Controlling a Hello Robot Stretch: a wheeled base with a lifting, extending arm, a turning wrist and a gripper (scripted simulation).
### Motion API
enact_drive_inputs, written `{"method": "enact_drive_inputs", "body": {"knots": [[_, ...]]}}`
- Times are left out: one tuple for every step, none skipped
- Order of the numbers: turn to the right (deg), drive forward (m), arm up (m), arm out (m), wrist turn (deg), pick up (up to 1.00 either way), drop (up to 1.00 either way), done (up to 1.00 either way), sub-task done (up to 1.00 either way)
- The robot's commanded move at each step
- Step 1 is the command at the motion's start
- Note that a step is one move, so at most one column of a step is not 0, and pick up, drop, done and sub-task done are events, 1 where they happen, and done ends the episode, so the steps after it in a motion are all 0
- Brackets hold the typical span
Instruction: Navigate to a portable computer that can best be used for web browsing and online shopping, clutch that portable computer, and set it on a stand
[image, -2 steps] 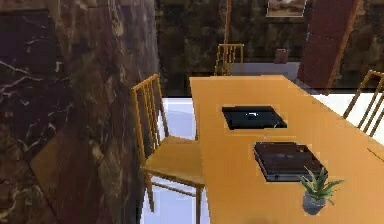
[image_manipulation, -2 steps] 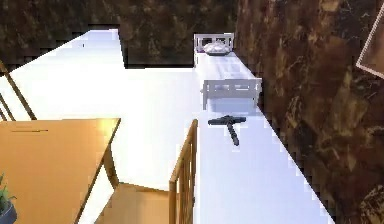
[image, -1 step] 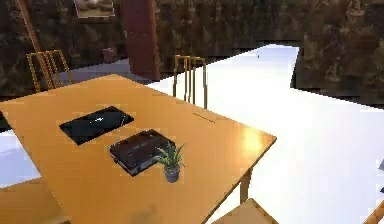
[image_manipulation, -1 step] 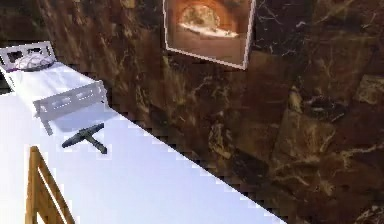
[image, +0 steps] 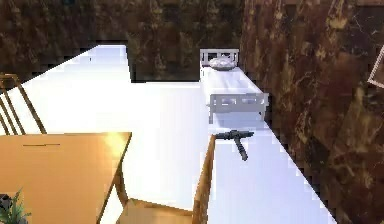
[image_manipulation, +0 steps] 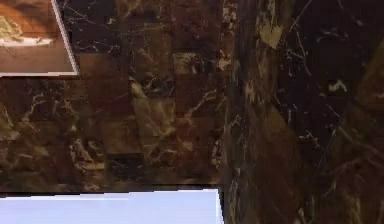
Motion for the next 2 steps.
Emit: {"method": "enact_drive_inputs", "body": {"knots": [[39.0,0.00,0.00,0.00,0.0,0.00,0.00,0.00,0.00],[0.0,0.45,0.00,0.00,0.0,0.00,0.00,0.00,0.00]]}}
